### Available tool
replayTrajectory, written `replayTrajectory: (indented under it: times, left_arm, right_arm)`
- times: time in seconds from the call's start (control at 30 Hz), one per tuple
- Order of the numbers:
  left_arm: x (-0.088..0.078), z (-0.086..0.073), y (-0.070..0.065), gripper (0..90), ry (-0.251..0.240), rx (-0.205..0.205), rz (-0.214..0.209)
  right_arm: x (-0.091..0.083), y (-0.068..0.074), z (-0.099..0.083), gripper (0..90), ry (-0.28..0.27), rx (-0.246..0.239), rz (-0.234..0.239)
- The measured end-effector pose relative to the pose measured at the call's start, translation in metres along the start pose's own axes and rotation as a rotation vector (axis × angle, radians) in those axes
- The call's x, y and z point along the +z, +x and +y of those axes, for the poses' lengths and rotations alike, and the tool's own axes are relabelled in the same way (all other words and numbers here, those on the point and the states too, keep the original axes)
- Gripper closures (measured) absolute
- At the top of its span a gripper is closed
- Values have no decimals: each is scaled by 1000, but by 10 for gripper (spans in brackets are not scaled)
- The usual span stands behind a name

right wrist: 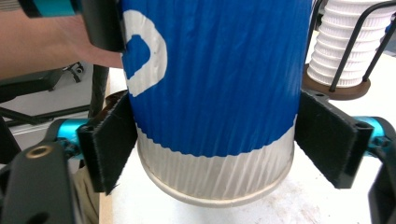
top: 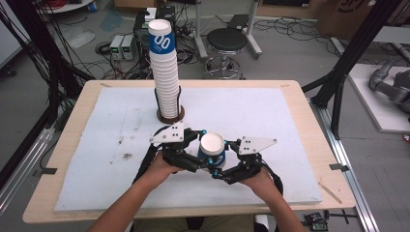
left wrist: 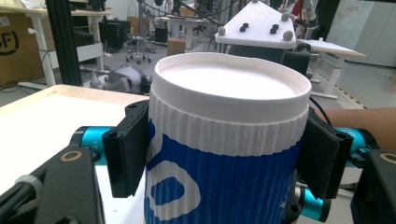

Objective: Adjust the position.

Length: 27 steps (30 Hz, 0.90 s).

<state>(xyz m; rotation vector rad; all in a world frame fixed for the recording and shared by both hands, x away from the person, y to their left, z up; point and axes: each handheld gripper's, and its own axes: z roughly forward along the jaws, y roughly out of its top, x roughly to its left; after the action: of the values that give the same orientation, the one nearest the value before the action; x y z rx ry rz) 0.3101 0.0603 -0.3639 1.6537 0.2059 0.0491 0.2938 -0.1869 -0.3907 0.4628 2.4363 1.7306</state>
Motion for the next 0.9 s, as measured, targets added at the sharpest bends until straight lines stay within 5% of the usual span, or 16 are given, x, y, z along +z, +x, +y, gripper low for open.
replayTrajectory:
  times: [0.4,0.47,0.6,0.9]
  left_arm:
    - [0,-7,4,267,35,-38,5]
    - [-1,-9,4,174,46,-55,22]
    - [-7,-10,6,166,37,-70,23]
    - [-26,-6,7,164,72,-51,46]
  right_arm:
    - [1,0,1,278,64,-8,6]
    - [3,1,0,283,86,-10,12]
    - [5,1,0,285,108,-18,11]
    - [2,-1,0,286,138,-27,-15]
